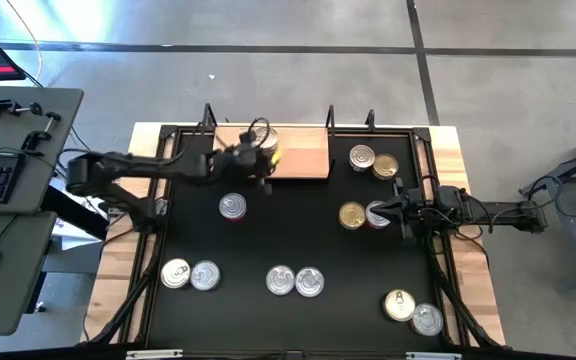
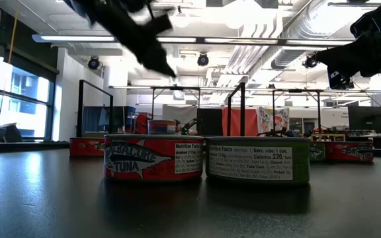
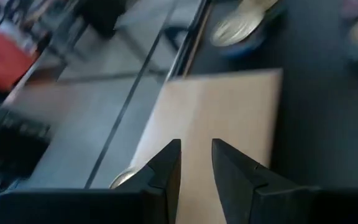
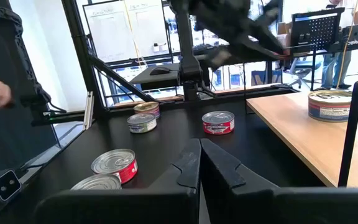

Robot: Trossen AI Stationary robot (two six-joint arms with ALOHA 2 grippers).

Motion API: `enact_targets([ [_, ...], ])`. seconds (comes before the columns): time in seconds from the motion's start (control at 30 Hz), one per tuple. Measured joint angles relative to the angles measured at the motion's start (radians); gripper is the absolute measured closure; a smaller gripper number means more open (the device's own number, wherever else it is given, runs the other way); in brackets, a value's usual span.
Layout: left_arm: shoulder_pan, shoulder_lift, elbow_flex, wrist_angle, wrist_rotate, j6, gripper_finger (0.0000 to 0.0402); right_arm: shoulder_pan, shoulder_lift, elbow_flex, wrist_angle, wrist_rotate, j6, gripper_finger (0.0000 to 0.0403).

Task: Stack canned seafood by type on shelf
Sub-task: Put the red tuna can on the shelf

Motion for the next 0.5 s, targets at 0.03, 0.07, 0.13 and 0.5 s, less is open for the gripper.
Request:
enact_targets([
  [0.03,-0.039,-0.020,-0.001,-0.010,0.000,-0.003,0.0328,0.000,0.000,0.000,0.000,0.000,0.000,0.0402],
  [0.07,-0.078,-0.035,-0.002,-0.025,0.001,-0.006,0.0333,0.000,0.000,0.000,0.000,0.000,0.000,0.0402],
  [0.13,-0.157,-0.055,-0.002,-0.053,0.001,-0.025,0.0342,0.000,0.000,0.000,0.000,0.000,0.000,0.0402],
  [0.5,-0.531,-0.047,-0.004,-0.240,-0.116,-0.177,0.0377,0.000,0.000,0.000,0.000,0.000,0.000,0.0402],
])
